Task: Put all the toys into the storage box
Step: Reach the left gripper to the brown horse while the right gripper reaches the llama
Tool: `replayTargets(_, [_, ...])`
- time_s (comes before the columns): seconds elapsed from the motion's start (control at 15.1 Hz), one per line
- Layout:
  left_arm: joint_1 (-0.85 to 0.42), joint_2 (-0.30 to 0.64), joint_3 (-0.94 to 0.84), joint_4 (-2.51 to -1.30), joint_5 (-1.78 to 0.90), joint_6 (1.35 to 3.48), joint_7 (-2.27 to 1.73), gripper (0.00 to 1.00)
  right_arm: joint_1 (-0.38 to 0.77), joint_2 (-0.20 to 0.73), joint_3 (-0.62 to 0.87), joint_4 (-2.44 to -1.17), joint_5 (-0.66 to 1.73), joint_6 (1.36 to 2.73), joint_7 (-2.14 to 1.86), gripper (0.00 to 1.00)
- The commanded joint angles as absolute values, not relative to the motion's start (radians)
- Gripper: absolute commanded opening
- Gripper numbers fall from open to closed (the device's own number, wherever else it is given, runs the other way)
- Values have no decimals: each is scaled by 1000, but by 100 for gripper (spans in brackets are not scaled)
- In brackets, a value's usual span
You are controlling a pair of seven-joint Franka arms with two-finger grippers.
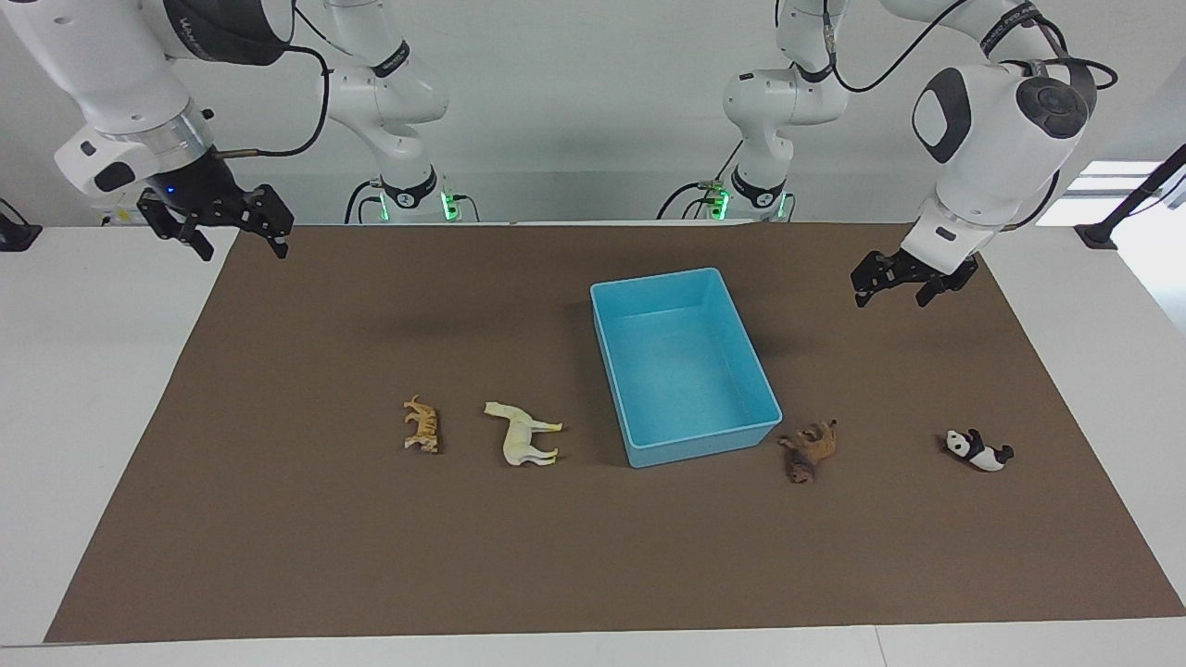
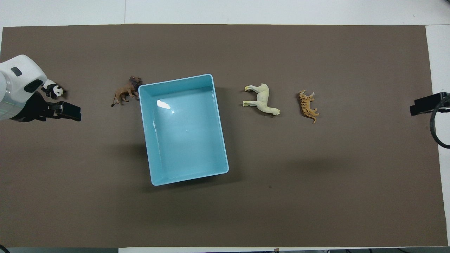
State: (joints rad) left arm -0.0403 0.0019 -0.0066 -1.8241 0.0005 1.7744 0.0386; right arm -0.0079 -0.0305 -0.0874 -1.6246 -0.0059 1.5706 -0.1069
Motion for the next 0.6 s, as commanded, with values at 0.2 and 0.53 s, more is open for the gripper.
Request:
replayTargets(0.2, [-40,-12,-3,-1841,6,1786,43,100,-23,-40,-86,-1632,-14,1569,-133,100])
replayTargets(0.53, [-38,-20,-2,-1873,6,1817,34,100,-8,-43,-83,-1643,-14,1585,-137,100])
